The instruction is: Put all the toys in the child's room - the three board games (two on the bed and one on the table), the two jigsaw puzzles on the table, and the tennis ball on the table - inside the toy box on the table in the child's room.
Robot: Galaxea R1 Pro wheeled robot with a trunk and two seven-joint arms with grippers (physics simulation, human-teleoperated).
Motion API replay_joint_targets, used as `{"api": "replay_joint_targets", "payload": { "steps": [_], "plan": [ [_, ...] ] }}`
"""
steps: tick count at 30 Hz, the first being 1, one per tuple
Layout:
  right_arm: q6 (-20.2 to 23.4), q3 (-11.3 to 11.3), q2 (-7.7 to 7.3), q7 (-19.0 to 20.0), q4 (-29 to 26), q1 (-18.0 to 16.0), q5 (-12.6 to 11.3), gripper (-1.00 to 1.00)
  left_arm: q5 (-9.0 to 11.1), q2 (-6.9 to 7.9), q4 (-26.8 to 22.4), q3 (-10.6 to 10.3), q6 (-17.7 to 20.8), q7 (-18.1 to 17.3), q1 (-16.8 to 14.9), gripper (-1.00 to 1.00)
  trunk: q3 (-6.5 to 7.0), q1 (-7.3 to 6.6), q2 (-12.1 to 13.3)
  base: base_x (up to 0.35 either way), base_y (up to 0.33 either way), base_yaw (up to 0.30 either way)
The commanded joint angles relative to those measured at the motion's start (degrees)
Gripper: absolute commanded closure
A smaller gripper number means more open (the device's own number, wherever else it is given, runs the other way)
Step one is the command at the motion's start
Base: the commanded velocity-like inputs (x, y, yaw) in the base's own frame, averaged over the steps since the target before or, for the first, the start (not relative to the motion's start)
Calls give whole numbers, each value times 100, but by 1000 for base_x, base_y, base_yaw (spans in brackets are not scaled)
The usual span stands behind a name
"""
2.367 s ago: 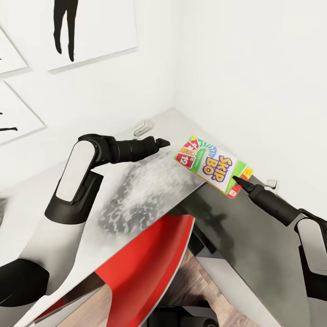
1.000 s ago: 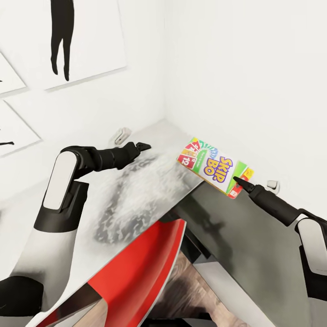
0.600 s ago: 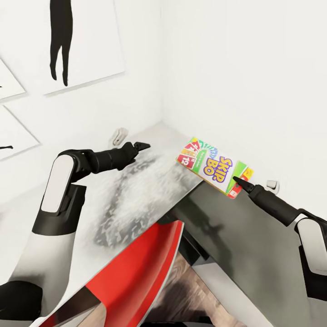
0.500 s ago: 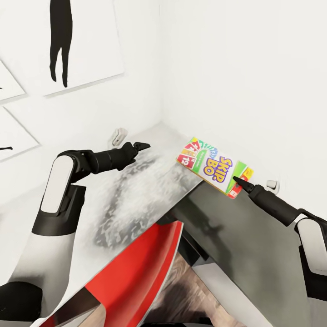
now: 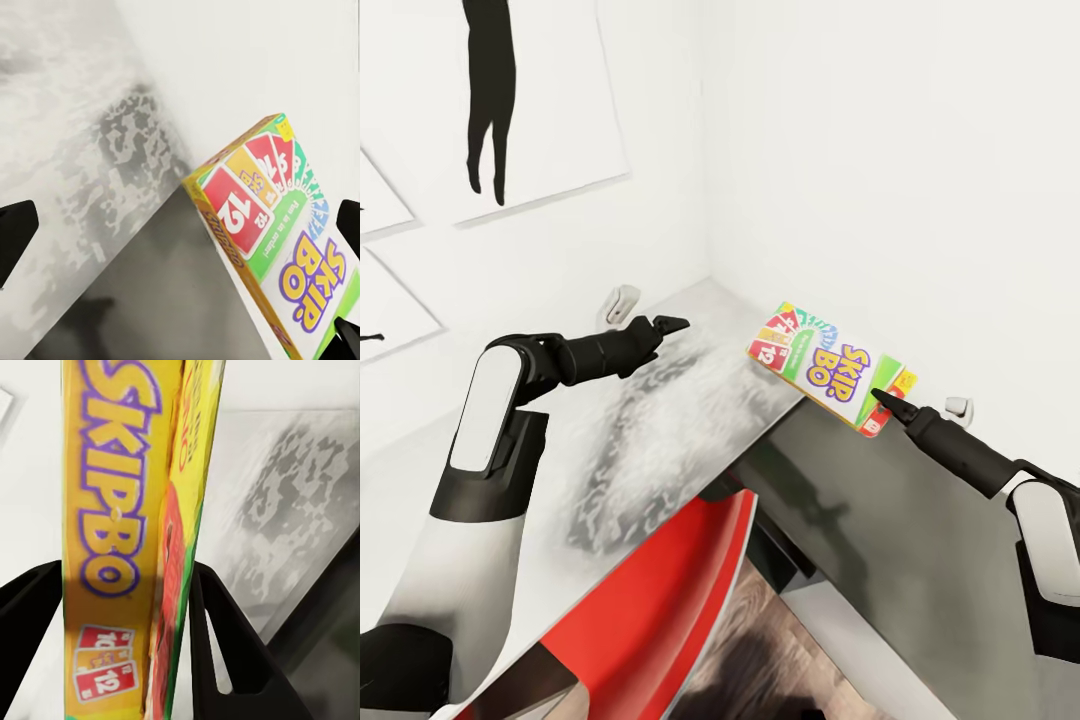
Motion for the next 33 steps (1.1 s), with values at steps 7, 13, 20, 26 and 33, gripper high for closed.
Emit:
{"api": "replay_joint_targets", "payload": {
  "steps": [7, 13, 20, 26, 33],
  "plan": [
    [37, -7, 7, 17, -1, -6, 1, 100, 49, 5, 0, -7, 13, 51, 11, -100, 57, 3, -9, 0, 0, -62],
    [38, -3, 8, 17, -1, -6, 1, 100, 45, 5, 2, -2, 22, 46, 46, -100, 112, 3, -9, 0, 0, -62],
    [38, 6, 11, 17, -1, -6, 4, 100, 49, 5, 2, -1, 25, 44, 60, -100, 177, 3, -9, 0, 0, -62],
    [38, 17, 15, 17, -1, -6, 7, 100, 51, 5, 2, 0, 26, 44, 64, -100, 232, 3, -9, 0, 0, -62],
    [38, 30, 17, 17, -9, -6, 15, 100, 52, 9, 2, 5, 27, 41, 66, -100, 297, 3, -9, 0, 0, -62]
  ]
}}
